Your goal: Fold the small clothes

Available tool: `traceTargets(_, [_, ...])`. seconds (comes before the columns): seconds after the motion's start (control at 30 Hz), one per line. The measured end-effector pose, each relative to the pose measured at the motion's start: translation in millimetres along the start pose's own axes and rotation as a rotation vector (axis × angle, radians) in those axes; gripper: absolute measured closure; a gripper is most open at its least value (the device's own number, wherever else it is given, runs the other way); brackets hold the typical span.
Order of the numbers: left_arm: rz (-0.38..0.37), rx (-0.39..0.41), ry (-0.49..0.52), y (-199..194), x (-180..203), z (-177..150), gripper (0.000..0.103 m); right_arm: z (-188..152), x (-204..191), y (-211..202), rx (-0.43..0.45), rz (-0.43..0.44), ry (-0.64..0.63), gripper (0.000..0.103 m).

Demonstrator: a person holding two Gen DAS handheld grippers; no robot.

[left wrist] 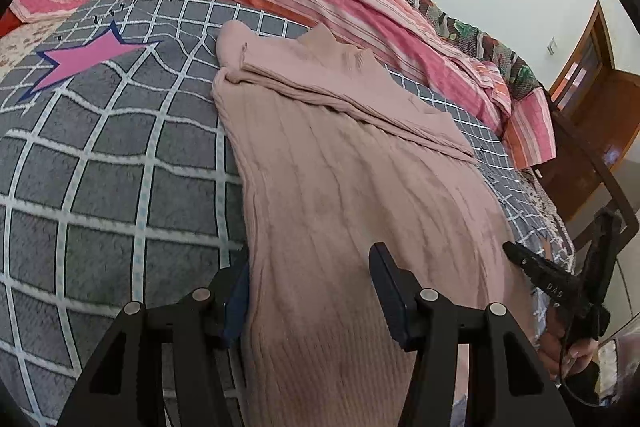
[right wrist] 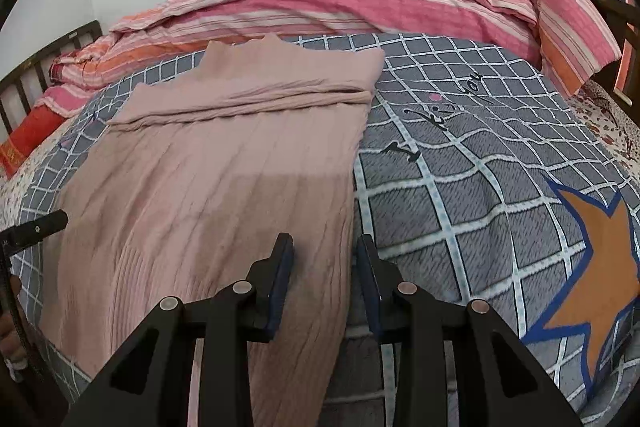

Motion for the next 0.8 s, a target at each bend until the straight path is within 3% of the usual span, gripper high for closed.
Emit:
traceTargets(0.47, [-0.085,-0.02,0.006,-13,5,-37,0.05,-32,1,-17,-0.029,0.068,0.02,0.071])
traceTargets(0.8, [-0.081,-0.046,0.032,-9,9,-65,0.053,-68,-1,-23,-0.06,0.124,0.007,0.071])
Point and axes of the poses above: each gripper's, at about its wrist camera, not at the fingertips, and y roughly the way its jaws point, x to its right, z to its top, the point moved 5 cm from there along y, roughly the way its jaws point, and after that the axes turned 15 degrees about -x, right-handed, at the moved point
